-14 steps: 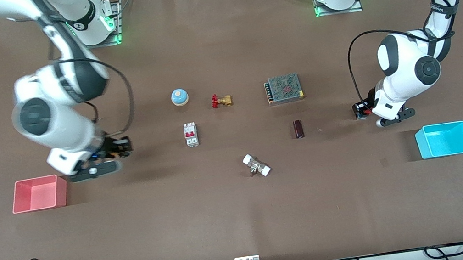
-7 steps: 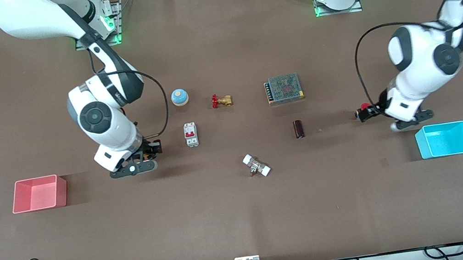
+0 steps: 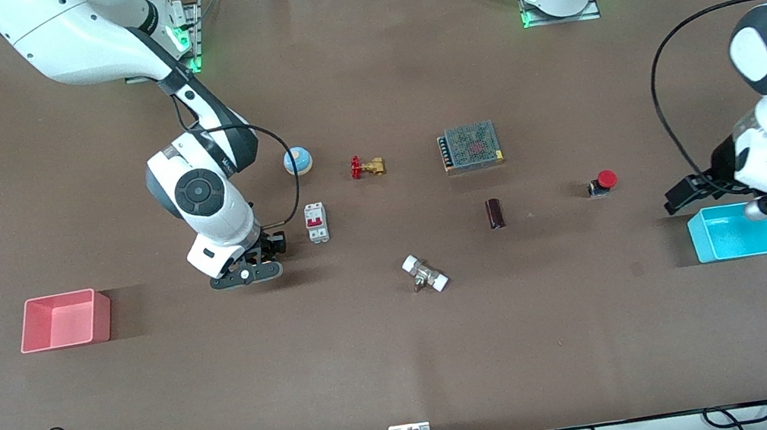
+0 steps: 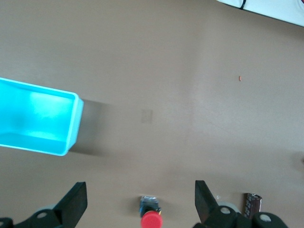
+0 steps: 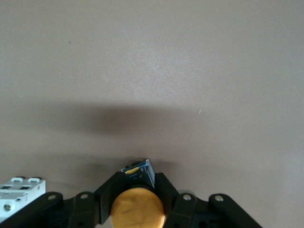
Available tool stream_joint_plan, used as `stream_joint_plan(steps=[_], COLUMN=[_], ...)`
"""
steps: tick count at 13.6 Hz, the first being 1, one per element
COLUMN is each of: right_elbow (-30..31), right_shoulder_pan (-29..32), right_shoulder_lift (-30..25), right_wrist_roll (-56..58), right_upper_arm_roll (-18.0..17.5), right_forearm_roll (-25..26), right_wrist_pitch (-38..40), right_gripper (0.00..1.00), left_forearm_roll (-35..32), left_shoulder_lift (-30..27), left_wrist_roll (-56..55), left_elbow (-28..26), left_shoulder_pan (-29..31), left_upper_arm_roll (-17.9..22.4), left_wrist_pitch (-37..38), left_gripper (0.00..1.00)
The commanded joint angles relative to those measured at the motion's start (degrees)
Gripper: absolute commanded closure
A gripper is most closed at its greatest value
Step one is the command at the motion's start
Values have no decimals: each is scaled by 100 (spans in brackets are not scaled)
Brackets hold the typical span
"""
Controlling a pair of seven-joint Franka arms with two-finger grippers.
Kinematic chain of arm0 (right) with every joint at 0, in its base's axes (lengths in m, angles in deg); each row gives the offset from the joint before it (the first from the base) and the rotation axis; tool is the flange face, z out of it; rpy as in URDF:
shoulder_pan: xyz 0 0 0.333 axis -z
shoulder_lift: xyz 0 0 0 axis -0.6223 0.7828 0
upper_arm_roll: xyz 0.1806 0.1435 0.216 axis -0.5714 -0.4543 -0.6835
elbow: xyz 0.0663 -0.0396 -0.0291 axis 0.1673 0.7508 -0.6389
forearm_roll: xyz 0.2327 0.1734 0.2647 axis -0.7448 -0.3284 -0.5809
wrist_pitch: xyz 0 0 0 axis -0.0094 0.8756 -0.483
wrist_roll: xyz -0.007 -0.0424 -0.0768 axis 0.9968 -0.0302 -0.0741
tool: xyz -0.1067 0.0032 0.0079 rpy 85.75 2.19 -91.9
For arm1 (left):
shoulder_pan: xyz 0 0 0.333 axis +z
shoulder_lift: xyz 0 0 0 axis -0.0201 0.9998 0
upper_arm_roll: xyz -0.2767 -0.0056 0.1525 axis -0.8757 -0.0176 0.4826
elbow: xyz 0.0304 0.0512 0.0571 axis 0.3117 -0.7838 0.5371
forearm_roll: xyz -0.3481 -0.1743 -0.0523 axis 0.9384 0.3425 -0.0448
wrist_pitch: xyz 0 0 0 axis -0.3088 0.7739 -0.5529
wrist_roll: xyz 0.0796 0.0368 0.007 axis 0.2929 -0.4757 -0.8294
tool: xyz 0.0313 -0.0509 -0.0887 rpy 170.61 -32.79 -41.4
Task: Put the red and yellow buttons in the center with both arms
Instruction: 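Lower the yellow button beside the breaker and open the right gripper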
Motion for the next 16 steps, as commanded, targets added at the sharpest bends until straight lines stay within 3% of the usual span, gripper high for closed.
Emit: stream_joint_plan(steps=[1,5,6,7,9,11,13,16], right_elbow=[41,24,-11,-90,-257,-398,-704,-934], right_shoulder_pan=[-38,-30,-21,5,102,286,662,1103], right_shoulder_lift=[-37,-11,-19,-63,-404,-1044,-1686,-2601], right_wrist_roll=[-162,-162,-162,-101,-40,536,1870,2316], right_upper_arm_roll=[40,40,40,40,40,40,92,521], right_forearm_roll=[120,120,102,33,-177,-1027,-1714,-1849], right_wrist_pitch=[-95,-103,-103,-95,123,719,1824,3119], right_gripper=[57,31,9,0,0,0,0,0], left_forearm_roll=[-373,-524,-524,-533,-533,-524,-541,-603], left_shoulder_lift=[45,2,-164,-270,-437,-552,-675,-754], left_wrist_roll=[110,128,145,171,329,374,365,453], left_elbow=[842,1723,1689,1654,1645,1636,1636,1636], left_shoulder_pan=[7,7,7,16,-11,16,-2,7], left_upper_arm_roll=[-4,-65,-92,-101,-101,-101,-110,-110], left_wrist_pitch=[1082,2351,2361,2370,2449,2642,2844,2985], left_gripper=[0,0,0,0,0,0,0,0])
